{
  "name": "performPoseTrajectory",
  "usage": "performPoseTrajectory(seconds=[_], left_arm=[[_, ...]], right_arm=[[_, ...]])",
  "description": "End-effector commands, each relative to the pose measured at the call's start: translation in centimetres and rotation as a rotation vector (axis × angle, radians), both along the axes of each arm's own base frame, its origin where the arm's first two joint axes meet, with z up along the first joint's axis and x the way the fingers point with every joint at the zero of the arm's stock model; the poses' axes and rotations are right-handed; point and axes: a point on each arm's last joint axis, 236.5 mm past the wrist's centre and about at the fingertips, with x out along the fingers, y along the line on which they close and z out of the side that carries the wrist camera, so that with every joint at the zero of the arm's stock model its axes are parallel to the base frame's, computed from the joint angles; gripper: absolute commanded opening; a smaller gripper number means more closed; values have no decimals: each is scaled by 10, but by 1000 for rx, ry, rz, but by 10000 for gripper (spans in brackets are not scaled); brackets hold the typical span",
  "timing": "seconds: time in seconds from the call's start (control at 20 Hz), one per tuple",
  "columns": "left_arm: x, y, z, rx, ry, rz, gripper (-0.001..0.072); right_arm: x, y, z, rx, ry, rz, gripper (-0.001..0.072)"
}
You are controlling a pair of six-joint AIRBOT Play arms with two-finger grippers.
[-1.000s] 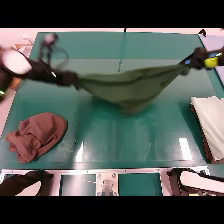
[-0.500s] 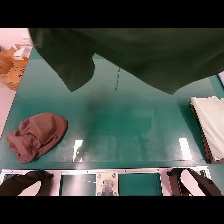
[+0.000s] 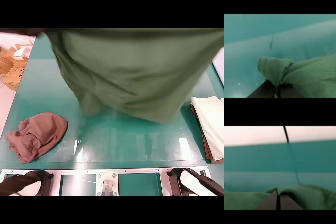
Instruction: Fold the shirts.
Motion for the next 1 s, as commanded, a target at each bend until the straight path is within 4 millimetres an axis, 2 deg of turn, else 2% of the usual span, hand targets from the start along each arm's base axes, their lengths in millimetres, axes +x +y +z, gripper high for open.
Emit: performPoseTrajectory(seconds=[0.0, 0.1, 0.15, 0.2, 0.3, 0.35, 0.45, 0.5, 0.55, 0.6, 0.7, 0.75, 0.8, 0.85, 0.95], left_arm=[[47, -25, -141, -7, 264, -34, 27], [74, -39, -214, -28, 364, -52, 28], [84, -48, -243, -56, 394, -59, 28], [93, -56, -267, -91, 413, -58, 28], [107, -61, -297, -122, 426, -35, 28], [111, -57, -301, -119, 422, -25, 29], [115, -45, -295, -123, 420, -12, 38], [116, -36, -288, -124, 430, -10, 303], [116, -24, -278, -126, 446, -7, 630], [114, -12, -267, -127, 464, -9, 655], [107, 19, -247, -124, 509, -5, 655], [102, 35, -242, -124, 537, 3, 655], [95, 49, -244, -127, 574, 12, 655], [84, 61, -250, -129, 624, 17, 655], [68, 72, -268, -123, 692, 5, 654]], right_arm=[[66, 14, -139, 83, 245, 46, 14], [93, 13, -225, 134, 397, 39, 14], [100, 15, -260, 169, 461, 40, 14], [106, 18, -292, 210, 517, 36, 14], [113, 21, -333, 288, 579, 20, 14], [115, 20, -343, 305, 592, 11, 15], [118, 9, -343, 311, 587, -7, 16], [119, 1, -335, 323, 582, -17, 101], [118, -7, -327, 347, 589, -25, 320], [112, -17, -316, 383, 611, -29, 344], [89, -35, -300, 422, 668, 3, 47], [71, -43, -298, 434, 711, 16, 14], [50, -51, -303, 440, 772, 17, 15], [27, -58, -313, 442, 831, -4, 15], [-12, -68, -332, 444, 903, -73, 14]])
